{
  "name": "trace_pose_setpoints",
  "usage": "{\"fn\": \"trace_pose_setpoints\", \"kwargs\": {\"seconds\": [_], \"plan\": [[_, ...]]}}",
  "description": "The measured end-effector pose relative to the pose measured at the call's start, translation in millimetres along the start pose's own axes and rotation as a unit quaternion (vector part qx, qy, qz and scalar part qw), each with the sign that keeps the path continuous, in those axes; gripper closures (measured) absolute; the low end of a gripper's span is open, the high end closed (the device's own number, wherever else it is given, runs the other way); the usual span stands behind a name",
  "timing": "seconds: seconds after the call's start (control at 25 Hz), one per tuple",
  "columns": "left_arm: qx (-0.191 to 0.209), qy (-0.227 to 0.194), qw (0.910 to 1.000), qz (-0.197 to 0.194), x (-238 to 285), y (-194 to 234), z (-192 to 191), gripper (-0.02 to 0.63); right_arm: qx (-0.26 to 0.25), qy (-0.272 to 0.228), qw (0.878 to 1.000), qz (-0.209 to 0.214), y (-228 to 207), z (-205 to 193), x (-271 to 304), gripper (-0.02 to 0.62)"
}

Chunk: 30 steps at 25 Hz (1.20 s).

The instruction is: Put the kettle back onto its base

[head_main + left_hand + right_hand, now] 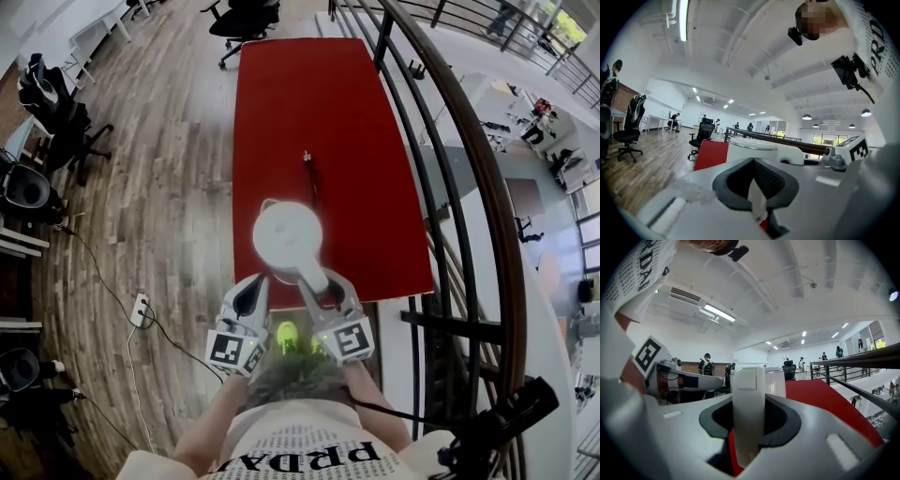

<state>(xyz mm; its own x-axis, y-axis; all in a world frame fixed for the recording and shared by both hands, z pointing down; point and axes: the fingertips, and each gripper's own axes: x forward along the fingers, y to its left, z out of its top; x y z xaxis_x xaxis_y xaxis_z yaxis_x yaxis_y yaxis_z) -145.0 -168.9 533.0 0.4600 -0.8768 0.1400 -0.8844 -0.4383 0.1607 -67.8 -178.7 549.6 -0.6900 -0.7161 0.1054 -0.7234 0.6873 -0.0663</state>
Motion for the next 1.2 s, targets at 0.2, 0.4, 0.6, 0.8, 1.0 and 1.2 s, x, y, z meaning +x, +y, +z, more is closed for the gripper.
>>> {"fn": "trace_pose_setpoints", "kwargs": {"seconds": [0.2, 0.4, 0.6, 0.8, 1.0, 1.2], "plan": [[-0.003, 0.001, 1.0, -0.001, -3.7, 2.8, 1.1, 0.615, 0.016, 0.014, 0.999, -0.025, -0.6, -2.3, 0.2, 0.471], [-0.01, 0.003, 0.9999, -0.003, -6.9, 5.2, 2.2, 0.615, 0.008, 0.031, 0.998, -0.051, 8.9, -5.2, 0.6, 0.471], [-0.013, 0.004, 0.9998, -0.012, -7.0, 5.7, 0.2, 0.615, -0.017, 0.051, 0.998, -0.024, 16.3, -6.4, 3.5, 0.471], [-0.015, 0.001, 0.9998, -0.015, -4.0, 6.5, -1.2, 0.615, -0.023, 0.056, 0.997, 0.042, -1.8, -11.1, -3.1, 0.472], [-0.017, -0.002, 0.9997, -0.018, -5.2, 3.6, -1.9, 0.615, -0.032, 0.056, 0.994, 0.085, -10.7, -13.0, -8.2, 0.472], [-0.02, -0.001, 0.9996, -0.019, -4.7, 1.8, -3.0, 0.615, -0.035, 0.051, 0.995, 0.075, -8.7, -12.5, -6.4, 0.472]]}}
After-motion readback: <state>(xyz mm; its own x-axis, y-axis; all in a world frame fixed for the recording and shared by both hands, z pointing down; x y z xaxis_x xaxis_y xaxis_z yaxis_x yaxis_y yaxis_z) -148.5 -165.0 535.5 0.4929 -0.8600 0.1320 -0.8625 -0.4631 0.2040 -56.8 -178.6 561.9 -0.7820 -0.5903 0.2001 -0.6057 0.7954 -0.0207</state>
